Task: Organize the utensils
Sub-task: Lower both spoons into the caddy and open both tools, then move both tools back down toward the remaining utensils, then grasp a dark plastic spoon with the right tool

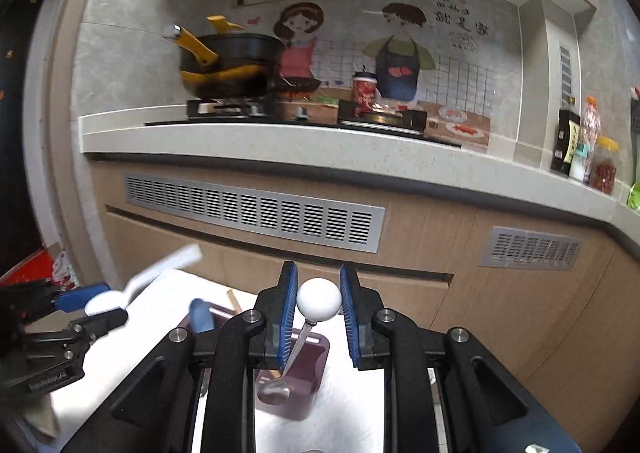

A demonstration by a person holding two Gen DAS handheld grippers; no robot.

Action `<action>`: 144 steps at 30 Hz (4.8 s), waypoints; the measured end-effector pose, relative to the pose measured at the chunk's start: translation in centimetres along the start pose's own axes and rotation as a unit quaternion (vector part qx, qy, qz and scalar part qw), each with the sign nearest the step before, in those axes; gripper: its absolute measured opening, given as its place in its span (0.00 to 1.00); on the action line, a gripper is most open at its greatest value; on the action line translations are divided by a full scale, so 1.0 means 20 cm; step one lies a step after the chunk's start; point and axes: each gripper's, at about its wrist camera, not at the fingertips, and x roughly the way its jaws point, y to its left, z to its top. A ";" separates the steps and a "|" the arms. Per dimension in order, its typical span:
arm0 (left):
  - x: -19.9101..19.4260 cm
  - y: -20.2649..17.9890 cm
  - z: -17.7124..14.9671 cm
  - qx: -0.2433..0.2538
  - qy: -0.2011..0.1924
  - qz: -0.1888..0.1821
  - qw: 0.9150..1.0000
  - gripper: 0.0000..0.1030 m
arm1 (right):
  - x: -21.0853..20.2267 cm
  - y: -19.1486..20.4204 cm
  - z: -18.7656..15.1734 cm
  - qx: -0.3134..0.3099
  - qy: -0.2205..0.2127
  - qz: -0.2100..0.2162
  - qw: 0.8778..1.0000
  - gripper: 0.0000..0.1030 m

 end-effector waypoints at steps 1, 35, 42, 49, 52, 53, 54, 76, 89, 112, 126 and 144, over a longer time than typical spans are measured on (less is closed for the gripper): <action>0.03 0.00 -0.02 -0.007 -0.006 -0.004 1.000 0.34 | 0.04 0.00 0.00 0.005 0.004 0.000 1.000 0.19; 0.23 0.15 -0.30 -0.085 0.105 -0.019 0.991 0.71 | 0.30 -0.08 -0.25 0.021 0.064 0.006 0.998 0.61; 0.05 0.30 -0.47 -0.103 0.145 0.003 0.984 0.71 | 0.11 -0.10 -0.47 0.031 0.086 -0.005 0.996 0.78; -0.01 0.28 -0.69 -0.081 0.217 -0.015 0.973 0.71 | 0.00 -0.02 -0.75 -0.006 0.125 -0.008 0.992 0.82; -0.03 0.25 -0.76 -0.074 0.240 -0.013 0.968 0.71 | -0.03 0.01 -0.87 -0.027 0.147 -0.011 0.989 0.85; -0.02 0.24 -0.78 -0.079 0.246 -0.013 0.966 0.71 | -0.03 0.01 -0.90 -0.030 0.151 -0.014 0.988 0.85; -0.03 0.23 -0.79 -0.084 0.251 -0.009 0.964 0.71 | -0.04 0.01 -0.94 -0.033 0.157 -0.015 0.987 0.85; -0.06 0.18 -0.84 -0.090 0.278 0.015 0.956 0.71 | -0.06 0.26 -1.17 -0.045 0.255 0.124 0.958 0.27; -0.12 0.20 -0.81 -0.107 0.260 0.001 0.960 0.75 | -0.15 0.16 -1.27 0.033 0.275 0.101 0.956 0.35; -0.14 0.27 -0.84 -0.129 0.260 0.008 0.957 0.77 | -0.34 0.17 -0.87 -0.046 0.109 0.015 0.993 0.26; -0.10 0.25 -0.88 -0.124 0.282 0.005 0.951 0.77 | -0.26 0.07 -0.73 0.005 0.127 0.058 0.990 0.10; -0.13 0.22 -0.86 -0.109 0.278 0.007 0.954 0.77 | 0.19 0.16 -1.15 0.010 0.281 0.030 0.959 0.29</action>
